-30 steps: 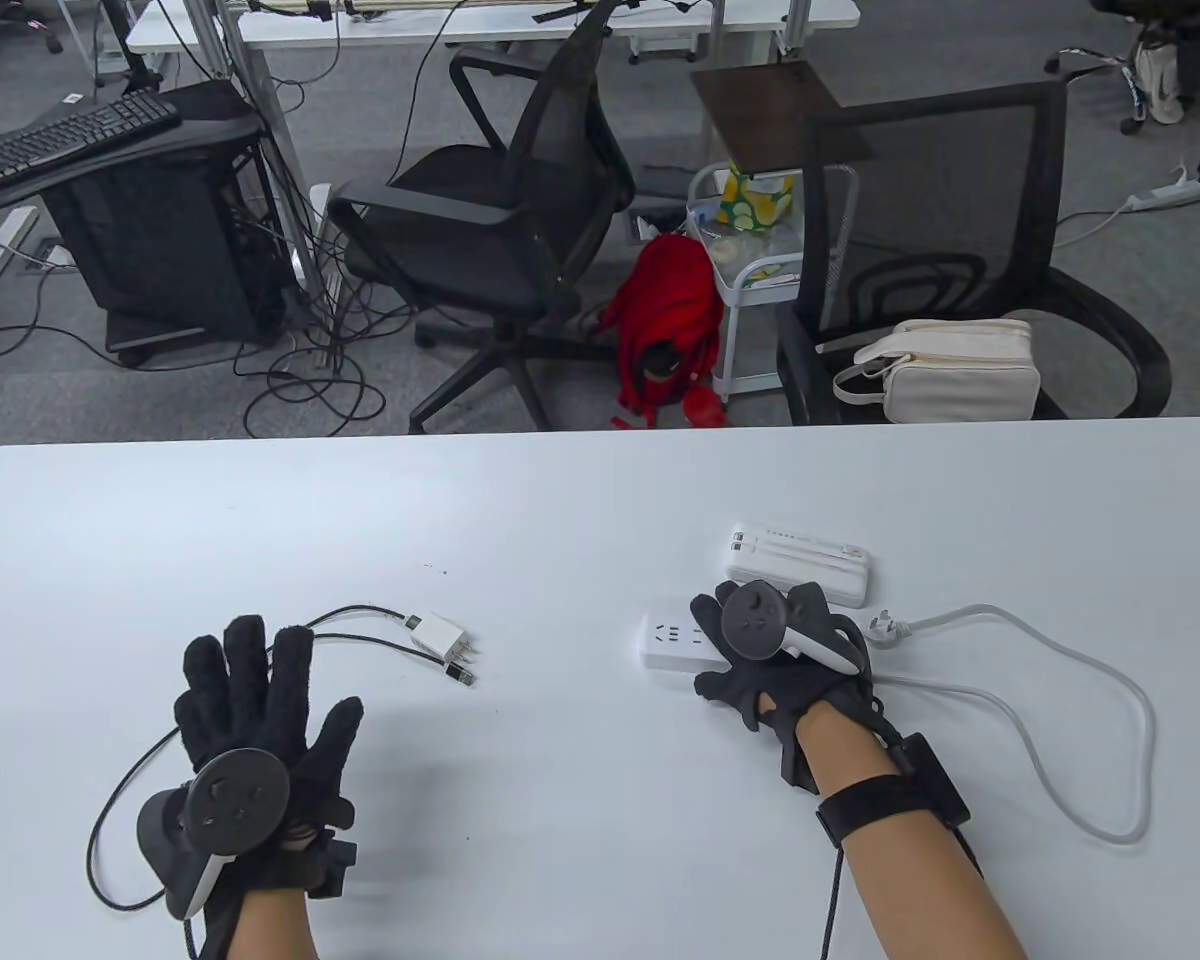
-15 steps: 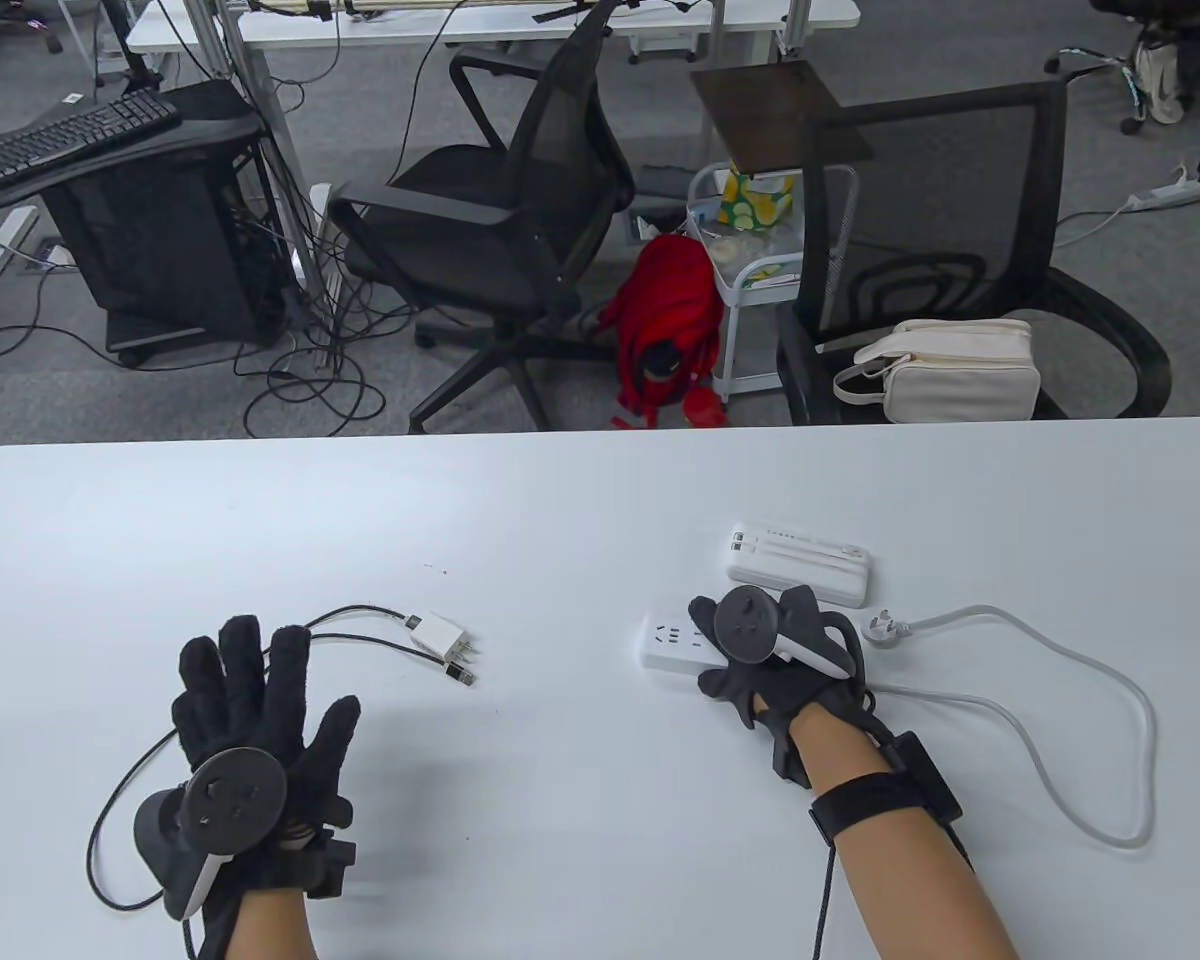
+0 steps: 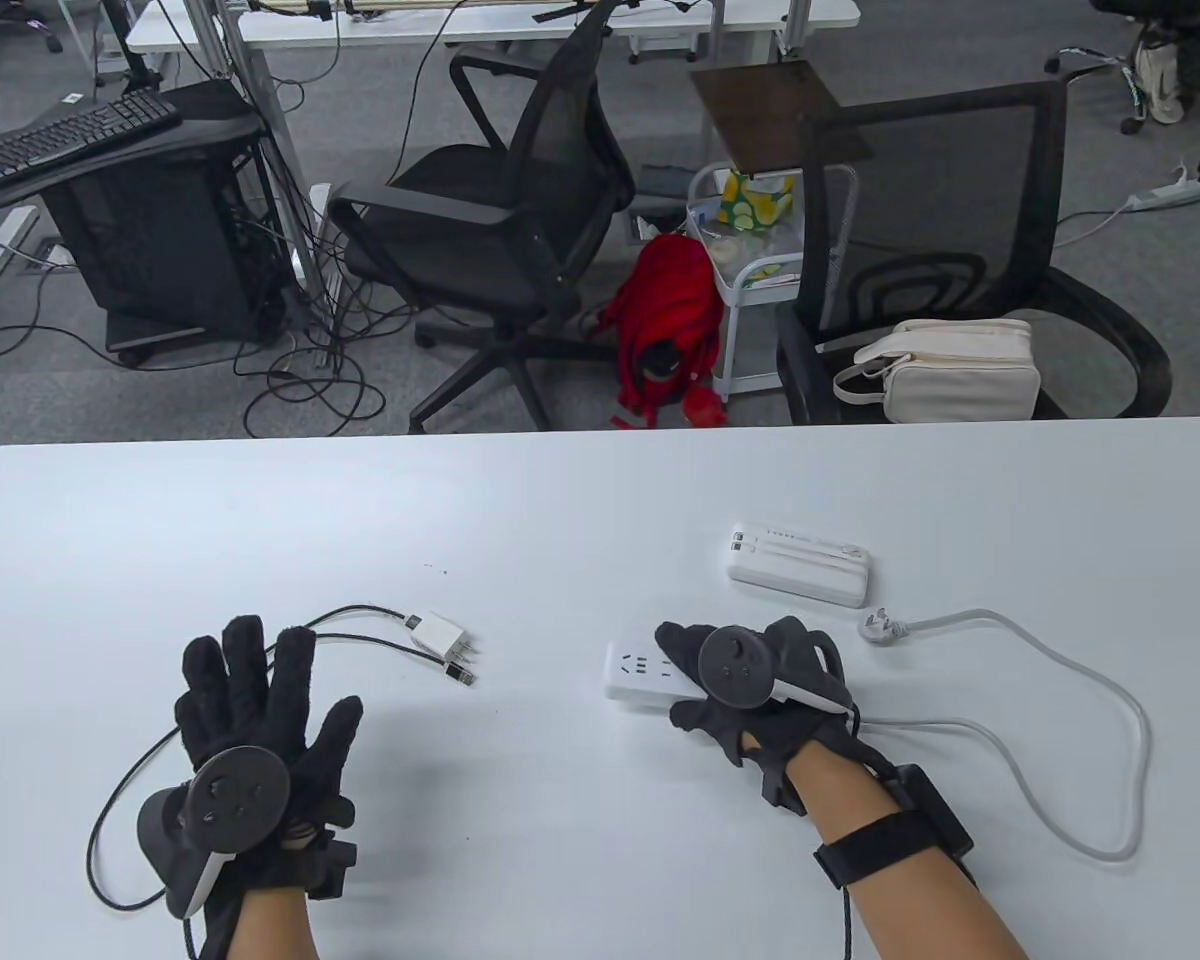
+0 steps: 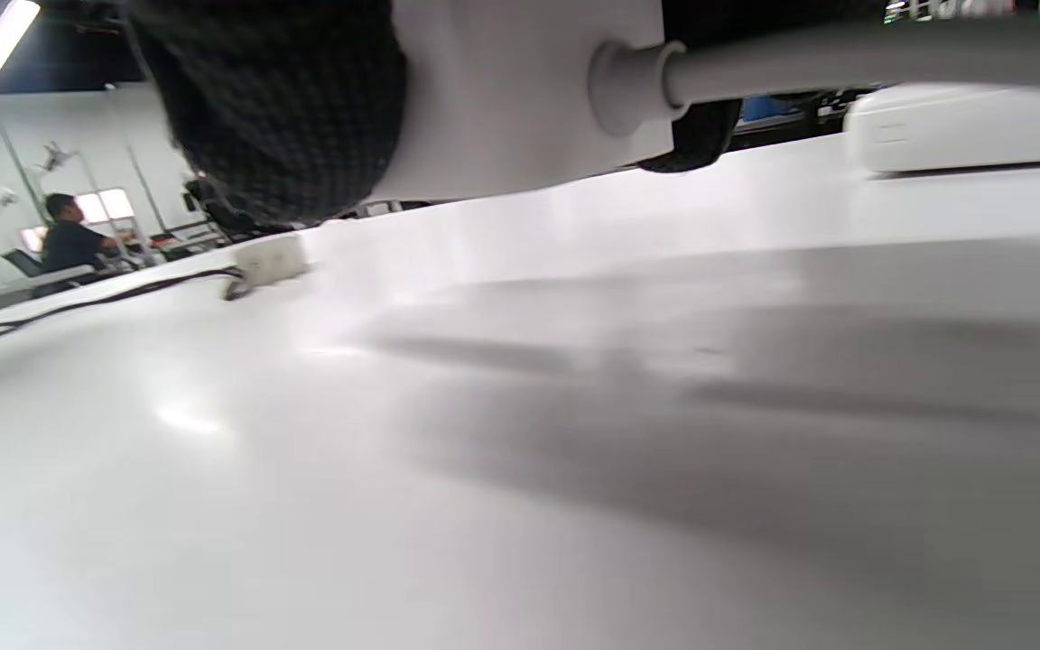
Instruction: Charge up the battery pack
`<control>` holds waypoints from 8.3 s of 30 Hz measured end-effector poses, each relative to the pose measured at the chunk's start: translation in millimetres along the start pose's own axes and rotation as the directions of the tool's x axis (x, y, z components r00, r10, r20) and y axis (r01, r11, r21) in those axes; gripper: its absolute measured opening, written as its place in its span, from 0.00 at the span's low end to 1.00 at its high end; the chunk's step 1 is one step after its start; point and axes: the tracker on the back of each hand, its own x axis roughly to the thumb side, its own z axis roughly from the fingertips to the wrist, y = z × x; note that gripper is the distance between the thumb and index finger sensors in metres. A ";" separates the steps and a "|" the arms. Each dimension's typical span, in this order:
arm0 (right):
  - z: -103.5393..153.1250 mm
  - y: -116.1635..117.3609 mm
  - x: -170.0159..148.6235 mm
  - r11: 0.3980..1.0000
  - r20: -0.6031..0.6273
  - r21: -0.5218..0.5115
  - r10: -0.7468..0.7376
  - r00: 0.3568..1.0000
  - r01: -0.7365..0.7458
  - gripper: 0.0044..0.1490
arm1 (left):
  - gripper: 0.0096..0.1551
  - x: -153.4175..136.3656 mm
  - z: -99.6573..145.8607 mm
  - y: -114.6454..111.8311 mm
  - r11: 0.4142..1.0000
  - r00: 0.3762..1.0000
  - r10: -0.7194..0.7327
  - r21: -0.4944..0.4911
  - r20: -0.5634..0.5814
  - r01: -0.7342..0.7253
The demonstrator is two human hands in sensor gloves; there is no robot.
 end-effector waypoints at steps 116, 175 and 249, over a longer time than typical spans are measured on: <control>27.8 44.8 56.2 0.984 0.032 0.176 0.017 0.999 -0.023 0.50 | 0.43 81.1 -66.2 -35.2 0.970 0.912 -0.023 -0.211 0.409 0.119; 27.7 46.0 55.2 0.980 0.041 0.200 -0.003 0.999 -0.006 0.51 | 0.42 195.8 -5.4 -103.9 0.819 0.722 -0.153 -0.322 0.675 0.475; 48.8 26.0 19.5 0.991 -0.006 -0.004 -0.130 0.991 0.130 0.52 | 0.57 99.4 2.6 -55.9 0.925 0.895 -0.031 -0.327 0.445 0.195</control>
